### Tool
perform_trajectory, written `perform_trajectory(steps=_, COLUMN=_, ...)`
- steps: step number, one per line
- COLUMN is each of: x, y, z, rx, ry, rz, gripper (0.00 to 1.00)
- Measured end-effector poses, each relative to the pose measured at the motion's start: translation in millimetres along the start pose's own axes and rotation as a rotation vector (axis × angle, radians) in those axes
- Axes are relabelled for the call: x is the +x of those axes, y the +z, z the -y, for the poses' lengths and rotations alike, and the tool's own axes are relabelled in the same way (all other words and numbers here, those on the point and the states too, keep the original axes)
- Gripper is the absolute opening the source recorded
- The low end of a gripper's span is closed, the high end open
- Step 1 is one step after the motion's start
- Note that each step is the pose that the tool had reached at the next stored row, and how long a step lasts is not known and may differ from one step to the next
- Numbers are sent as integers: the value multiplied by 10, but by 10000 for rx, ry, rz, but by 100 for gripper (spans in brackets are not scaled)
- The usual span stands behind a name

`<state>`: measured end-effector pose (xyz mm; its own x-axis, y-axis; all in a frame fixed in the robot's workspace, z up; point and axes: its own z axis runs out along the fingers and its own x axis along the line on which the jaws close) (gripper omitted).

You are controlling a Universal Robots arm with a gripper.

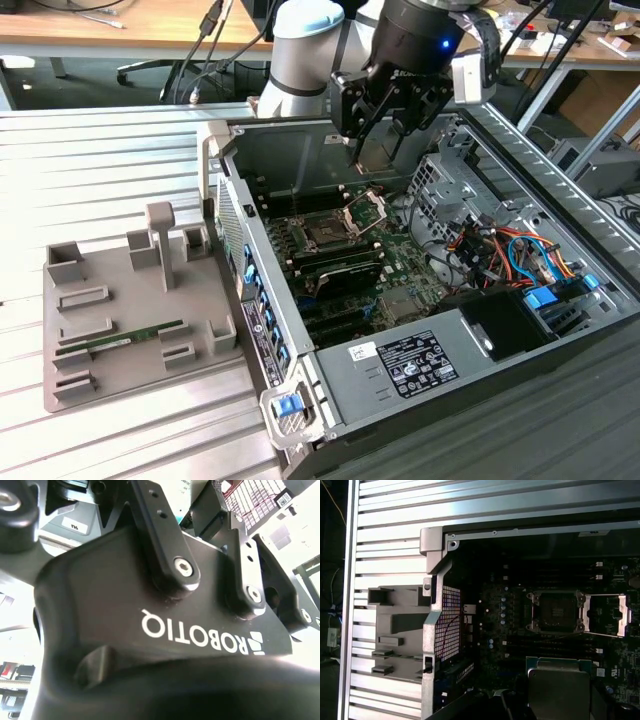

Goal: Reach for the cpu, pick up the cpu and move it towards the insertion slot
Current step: 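Pick up the cpu and move it towards the insertion slot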

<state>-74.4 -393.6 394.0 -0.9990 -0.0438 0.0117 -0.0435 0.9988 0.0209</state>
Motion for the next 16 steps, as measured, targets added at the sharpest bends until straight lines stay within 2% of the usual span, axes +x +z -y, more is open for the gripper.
perform_trajectory(steps=16, x=-28, y=15, z=2, rx=0, ry=0, rz=0, gripper=55)
